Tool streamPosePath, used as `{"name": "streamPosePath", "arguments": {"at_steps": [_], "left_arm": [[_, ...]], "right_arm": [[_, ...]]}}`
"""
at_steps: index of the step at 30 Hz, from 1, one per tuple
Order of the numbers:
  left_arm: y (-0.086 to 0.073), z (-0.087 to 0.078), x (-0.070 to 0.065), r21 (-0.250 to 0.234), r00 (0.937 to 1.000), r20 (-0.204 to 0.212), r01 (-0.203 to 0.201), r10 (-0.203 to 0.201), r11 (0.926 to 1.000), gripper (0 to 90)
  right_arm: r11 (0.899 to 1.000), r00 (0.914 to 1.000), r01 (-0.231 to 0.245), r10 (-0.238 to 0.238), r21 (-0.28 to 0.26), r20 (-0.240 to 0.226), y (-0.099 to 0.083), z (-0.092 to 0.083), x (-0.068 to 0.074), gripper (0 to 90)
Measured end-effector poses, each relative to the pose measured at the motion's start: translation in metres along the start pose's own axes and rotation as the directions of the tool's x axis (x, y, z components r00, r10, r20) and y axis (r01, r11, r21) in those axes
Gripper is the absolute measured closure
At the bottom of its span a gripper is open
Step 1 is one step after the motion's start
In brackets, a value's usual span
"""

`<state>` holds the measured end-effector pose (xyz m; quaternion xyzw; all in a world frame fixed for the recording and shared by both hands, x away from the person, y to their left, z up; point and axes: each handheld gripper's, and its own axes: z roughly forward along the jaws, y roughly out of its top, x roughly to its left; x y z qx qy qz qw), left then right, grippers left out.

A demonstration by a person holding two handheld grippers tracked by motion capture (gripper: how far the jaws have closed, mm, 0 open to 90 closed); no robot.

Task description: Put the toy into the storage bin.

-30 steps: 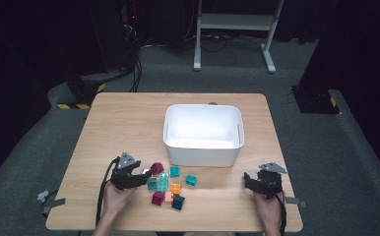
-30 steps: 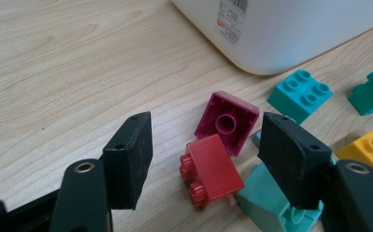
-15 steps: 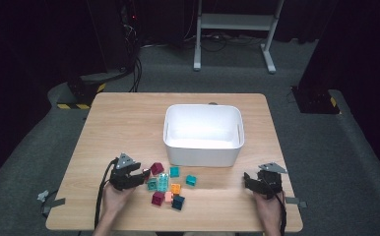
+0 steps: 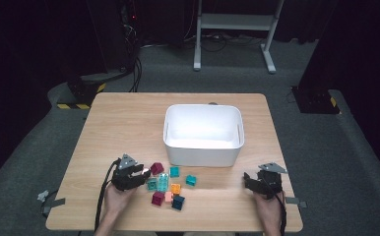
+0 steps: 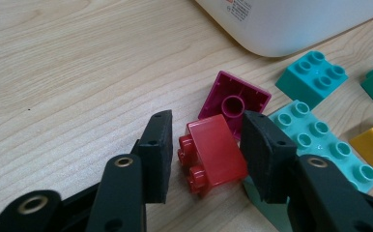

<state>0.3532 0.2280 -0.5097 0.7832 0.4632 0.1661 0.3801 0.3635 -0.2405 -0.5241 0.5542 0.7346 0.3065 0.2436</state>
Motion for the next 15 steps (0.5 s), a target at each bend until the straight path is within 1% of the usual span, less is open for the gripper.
{"name": "streamPosePath", "arguments": {"at_steps": [4,5,9,10,15], "left_arm": [[-0.0007,0.0011,-0.0005,0.006,1.0,0.003,0.0,0.0,1.0,58.9],[-0.0009,0.0014,-0.0006,0.008,1.0,-0.002,-0.005,0.005,1.0,58.9],[-0.0016,0.0014,-0.0002,0.009,1.0,-0.004,-0.001,0.001,1.0,62.1],[-0.002,0.0019,-0.0001,0.013,1.0,-0.007,-0.006,0.006,0.9999,65.3],[-0.0029,0.0019,-0.0004,0.018,0.9999,-0.013,-0.005,0.005,0.9998,66.1]], "right_arm": [[1.0,1.0,0.0,0.0,0.0,0.0,0.0,0.0,0.0,21.8],[1.0,1.0,0.0,0.0,0.0,0.0,0.0,0.0,0.0,21.8],[1.0,1.0,0.0,0.0,0.0,0.0,0.0,0.0,0.0001,21.8],[1.0,1.0,0.001,-0.001,-0.001,-0.001,0.0,0.0,0.0,21.8],[1.0,1.0,0.003,-0.003,-0.001,-0.002,0.0,0.0001,0.0,21.8]]}}
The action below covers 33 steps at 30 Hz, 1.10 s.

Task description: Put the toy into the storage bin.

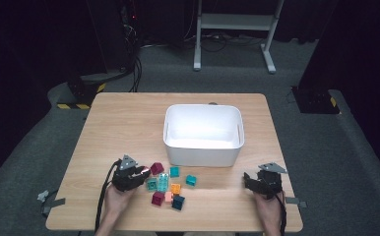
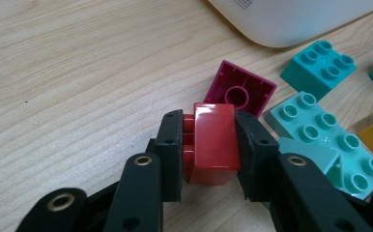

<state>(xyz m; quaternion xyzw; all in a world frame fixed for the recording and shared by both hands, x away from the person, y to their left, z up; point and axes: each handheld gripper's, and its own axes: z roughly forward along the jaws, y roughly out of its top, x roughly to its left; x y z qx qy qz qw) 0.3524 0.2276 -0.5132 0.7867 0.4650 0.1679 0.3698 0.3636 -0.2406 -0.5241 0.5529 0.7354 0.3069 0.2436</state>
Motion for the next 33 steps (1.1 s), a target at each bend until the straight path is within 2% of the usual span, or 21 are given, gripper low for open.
{"name": "streamPosePath", "arguments": {"at_steps": [6,10,13,19,20,22,25,27,28,31,33], "left_arm": [[-0.001,-0.003,0.0,0.006,0.9996,-0.022,-0.019,0.019,0.9998,66.8],[0.003,-0.007,0.002,0.0,0.9994,-0.02,-0.029,0.029,0.9996,66.9],[0.006,-0.013,0.003,-0.022,0.9998,-0.004,-0.021,0.021,0.9995,67.0],[0.014,-0.021,0.006,-0.031,0.9997,0.021,-0.009,0.009,0.9995,67.0],[0.02,-0.025,0.007,-0.034,0.9991,0.042,0.008,-0.007,0.9994,67.0],[0.026,-0.028,0.008,-0.036,0.9986,0.052,0.007,-0.005,0.9993,67.0],[0.037,-0.034,0.006,-0.023,0.9981,0.046,-0.039,0.04,0.999,67.0],[0.04,-0.035,0.006,-0.021,0.9978,0.049,-0.044,0.045,0.9988,67.0],[0.049,-0.04,0.006,-0.024,0.9965,0.058,-0.058,0.06,0.998,67.0],[0.063,-0.047,0.006,-0.05,0.9951,0.077,-0.059,0.063,0.997,67.0],[0.066,-0.049,0.006,-0.059,0.9947,0.08,-0.06,0.064,0.9964,67.0]], "right_arm": [[1.0,1.0,0.002,-0.002,0.001,-0.004,0.0,0.0,0.0,21.9],[1.0,1.0,0.002,-0.002,0.002,-0.005,0.0,0.0,0.001,21.9],[1.0,1.0,0.002,-0.002,0.002,-0.005,0.0,0.0,0.001,21.9],[1.0,1.0,0.002,-0.002,0.002,-0.005,0.0,0.0,0.001,21.9],[1.0,1.0,0.002,-0.002,0.002,-0.006,0.0,0.0,0.001,21.9],[1.0,1.0,0.003,-0.003,0.002,-0.007,0.0,0.0,0.001,21.9],[1.0,1.0,0.002,-0.002,0.002,-0.007,0.0,0.0,0.001,21.9],[1.0,1.0,0.004,-0.004,0.001,-0.008,0.0,0.0,0.001,21.9],[1.0,1.0,0.004,-0.004,0.001,-0.008,0.0,0.0,0.001,21.9],[1.0,1.0,0.005,-0.005,0.001,-0.007,0.0,0.0,0.001,21.9],[1.0,1.0,0.004,-0.004,0.001,-0.007,0.0,0.0,0.001,21.9]]}}
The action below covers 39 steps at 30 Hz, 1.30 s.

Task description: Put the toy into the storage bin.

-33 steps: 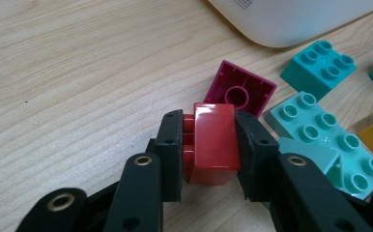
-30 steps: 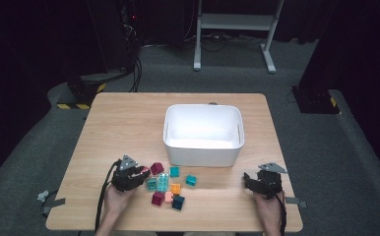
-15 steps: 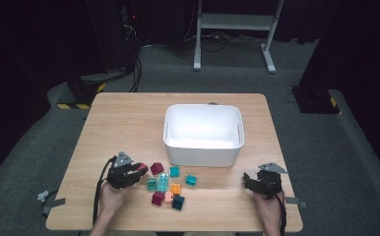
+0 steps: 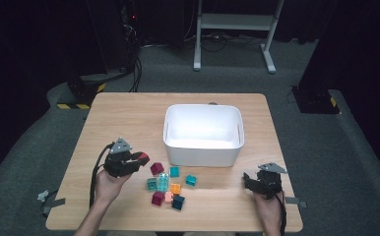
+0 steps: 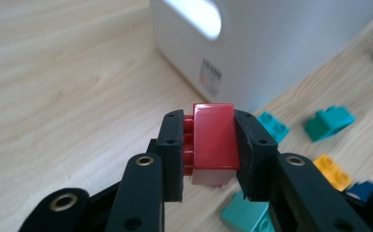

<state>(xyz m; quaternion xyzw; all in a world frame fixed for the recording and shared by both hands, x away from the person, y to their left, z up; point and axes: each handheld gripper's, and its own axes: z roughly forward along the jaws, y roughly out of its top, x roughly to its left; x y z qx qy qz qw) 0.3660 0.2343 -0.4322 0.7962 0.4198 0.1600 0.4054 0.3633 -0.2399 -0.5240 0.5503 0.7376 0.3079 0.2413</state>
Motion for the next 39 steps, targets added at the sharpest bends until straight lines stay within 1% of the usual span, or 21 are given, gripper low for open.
{"name": "streamPosePath", "arguments": {"at_steps": [1,2,3,4,5,6,9,14,16,19,22,23,24,28,29,30,31,33,34,36,39], "left_arm": [[0.008,-0.004,0.001,-0.032,0.9996,0.022,0.019,-0.019,0.9993,67.0],[0.008,-0.004,0.001,-0.032,0.9996,0.022,0.019,-0.019,0.9993,67.0],[0.018,-0.008,0.003,-0.058,0.9984,0.044,0.038,-0.035,0.9976,67.0],[0.018,-0.008,0.003,-0.058,0.9984,0.044,0.038,-0.035,0.9976,67.0],[0.029,-0.009,0.003,-0.068,0.998,0.052,0.039,-0.035,0.9969,67.0],[0.029,-0.009,0.003,-0.068,0.998,0.052,0.039,-0.035,0.9969,67.0],[0.05,-0.008,0.001,-0.079,0.9976,0.065,0.029,-0.024,0.9964,67.0],[0.072,-0.004,-0.005,-0.094,0.9964,0.084,0.015,-0.007,0.9954,67.0],[0.075,-0.003,-0.007,-0.096,0.9962,0.088,0.012,-0.004,0.9953,67.0],[0.088,0.004,-0.013,-0.099,0.9949,0.1,-0.006,0.016,0.9951,67.0],[0.092,0.008,-0.015,-0.1,0.9939,0.109,-0.005,0.016,0.9949,67.0],[0.097,0.013,-0.018,-0.109,0.9914,0.131,0.005,0.009,0.994,67.0],[0.099,0.015,-0.019,-0.11,0.9908,0.135,0.006,0.009,0.994,67.0],[0.106,0.023,-0.025,-0.109,0.9899,0.139,-0.01,0.026,0.994,66.9],[0.11,0.029,-0.028,-0.098,0.9894,0.142,-0.019,0.033,0.995,67.0],[0.11,0.029,-0.028,-0.098,0.9894,0.142,-0.019,0.033,0.995,66.9],[0.113,0.036,-0.031,-0.092,0.9886,0.146,-0.023,0.037,0.9955,66.9],[0.115,0.04,-0.033,-0.086,0.9883,0.147,-0.026,0.039,0.9959,66.9],[0.117,0.046,-0.035,-0.079,0.9882,0.148,-0.03,0.042,0.9964,66.9],[0.118,0.051,-0.037,-0.074,0.988,0.15,-0.026,0.037,0.9969,66.8],[0.119,0.058,-0.038,-0.075,0.9908,0.132,-0.018,0.028,0.997,64.0]], "right_arm": [[1.0,1.0,0.002,-0.002,-0.001,0.0,0.0,0.0,0.0,21.9],[1.0,1.0,0.002,-0.002,-0.001,0.0,0.0,0.0,0.0,21.9],[1.0,1.0,0.001,-0.001,0.0,-0.001,0.0,0.0,0.0,21.9],[1.0,1.0,0.001,-0.001,0.0,-0.001,0.0,0.0,0.0,21.9],[1.0,1.0,0.001,-0.001,0.0,-0.001,0.0,0.0,0.0,21.9],[1.0,1.0,0.001,-0.001,0.0,-0.001,0.0,0.0,0.0,21.9],[1.0,1.0,0.003,-0.003,0.0,-0.002,0.0,0.0,0.0,21.9],[1.0,1.0,0.006,-0.006,-0.001,-0.002,0.0,0.0,0.0,21.9],[1.0,1.0,0.003,-0.003,0.0,-0.002,0.0,0.0,0.0,21.9],[1.0,1.0,0.002,-0.002,0.0,-0.003,0.0,0.0,0.0,21.9],[1.0,1.0,0.007,-0.007,-0.001,-0.003,0.0,0.0,0.0,21.9],[1.0,1.0,0.007,-0.007,-0.002,-0.001,0.0,0.0,0.0,21.9],[1.0,1.0,0.004,-0.004,-0.001,-0.001,0.0,0.0,0.0,21.9],[1.0,1.0,0.004,-0.004,-0.001,-0.001,0.0,0.0,0.0,21.9],[1.0,1.0,0.005,-0.005,-0.001,-0.002,0.0,0.0,0.0,21.9],[1.0,1.0,0.005,-0.005,-0.001,-0.002,0.0,0.0,0.0,21.9],[1.0,1.0,0.005,-0.005,-0.001,-0.002,0.0,0.0,0.0,21.9],[1.0,1.0,0.005,-0.005,-0.001,-0.003,0.0,0.0,0.0,21.9],[1.0,1.0,0.005,-0.005,0.0,-0.003,0.0,0.0,0.0,21.9],[1.0,1.0,0.007,-0.007,-0.001,-0.005,0.0,0.0,0.0,21.9],[1.0,1.0,0.008,-0.008,-0.001,-0.006,0.0,0.0,0.0,21.9]]}}
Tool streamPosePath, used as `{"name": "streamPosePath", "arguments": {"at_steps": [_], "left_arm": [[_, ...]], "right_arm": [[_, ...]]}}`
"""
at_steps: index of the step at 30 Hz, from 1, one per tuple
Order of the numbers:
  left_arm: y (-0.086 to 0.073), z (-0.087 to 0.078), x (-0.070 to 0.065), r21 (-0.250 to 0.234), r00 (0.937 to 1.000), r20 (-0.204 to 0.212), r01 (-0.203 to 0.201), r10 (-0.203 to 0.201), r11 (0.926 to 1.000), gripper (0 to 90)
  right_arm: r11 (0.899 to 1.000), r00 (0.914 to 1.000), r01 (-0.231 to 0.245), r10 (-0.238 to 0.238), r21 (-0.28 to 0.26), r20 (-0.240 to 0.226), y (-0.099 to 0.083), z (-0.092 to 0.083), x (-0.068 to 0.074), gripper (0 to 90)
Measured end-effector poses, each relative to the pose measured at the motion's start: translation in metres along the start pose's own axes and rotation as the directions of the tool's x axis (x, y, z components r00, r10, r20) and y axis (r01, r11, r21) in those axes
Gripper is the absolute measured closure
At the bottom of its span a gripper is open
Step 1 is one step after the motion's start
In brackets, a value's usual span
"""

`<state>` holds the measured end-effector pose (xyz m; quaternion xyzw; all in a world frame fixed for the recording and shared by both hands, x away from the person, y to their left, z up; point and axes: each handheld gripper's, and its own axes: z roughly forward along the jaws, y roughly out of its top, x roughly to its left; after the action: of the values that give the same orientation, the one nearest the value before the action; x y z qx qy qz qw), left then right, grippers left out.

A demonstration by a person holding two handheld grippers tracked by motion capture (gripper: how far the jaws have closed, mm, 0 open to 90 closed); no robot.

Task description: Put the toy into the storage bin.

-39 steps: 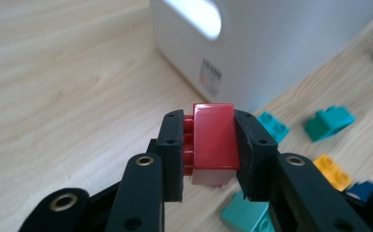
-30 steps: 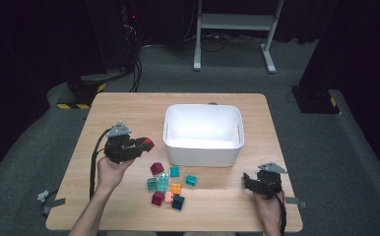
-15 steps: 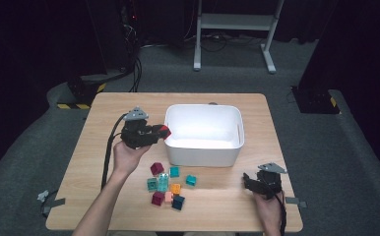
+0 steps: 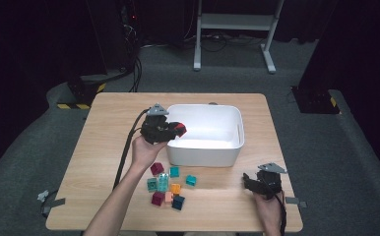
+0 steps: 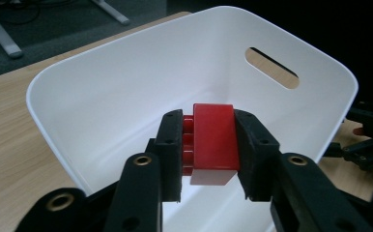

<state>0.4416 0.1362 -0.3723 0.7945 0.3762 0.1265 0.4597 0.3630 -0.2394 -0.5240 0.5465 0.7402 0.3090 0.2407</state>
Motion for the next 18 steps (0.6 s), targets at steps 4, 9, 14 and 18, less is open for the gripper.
{"name": "streamPosePath", "arguments": {"at_steps": [4,9,14,18], "left_arm": [[-0.001,0.003,0.001,-0.002,0.9997,0.003,0.023,-0.023,0.9997,52.3],[-0.006,-0.006,0.002,-0.012,0.9995,-0.032,0.007,-0.007,0.9999,43.1],[-0.011,-0.024,0.002,-0.034,0.9984,-0.055,-0.014,0.012,0.9993,39.7],[-0.017,-0.039,0.003,-0.052,0.9974,-0.07,-0.021,0.018,0.9984,39.3]], "right_arm": [[1.0,1.0,0.0,0.0,0.0,0.0,0.0,0.0,0.0,21.9],[1.0,1.0,0.001,-0.001,0.0,0.0,0.0,0.0,0.0,21.9],[1.0,1.0,0.0,0.0,0.0,0.001,0.0,0.0,0.0,21.9],[1.0,1.0,0.0,0.0,0.0,0.001,0.0,0.0,0.0,21.9]]}}
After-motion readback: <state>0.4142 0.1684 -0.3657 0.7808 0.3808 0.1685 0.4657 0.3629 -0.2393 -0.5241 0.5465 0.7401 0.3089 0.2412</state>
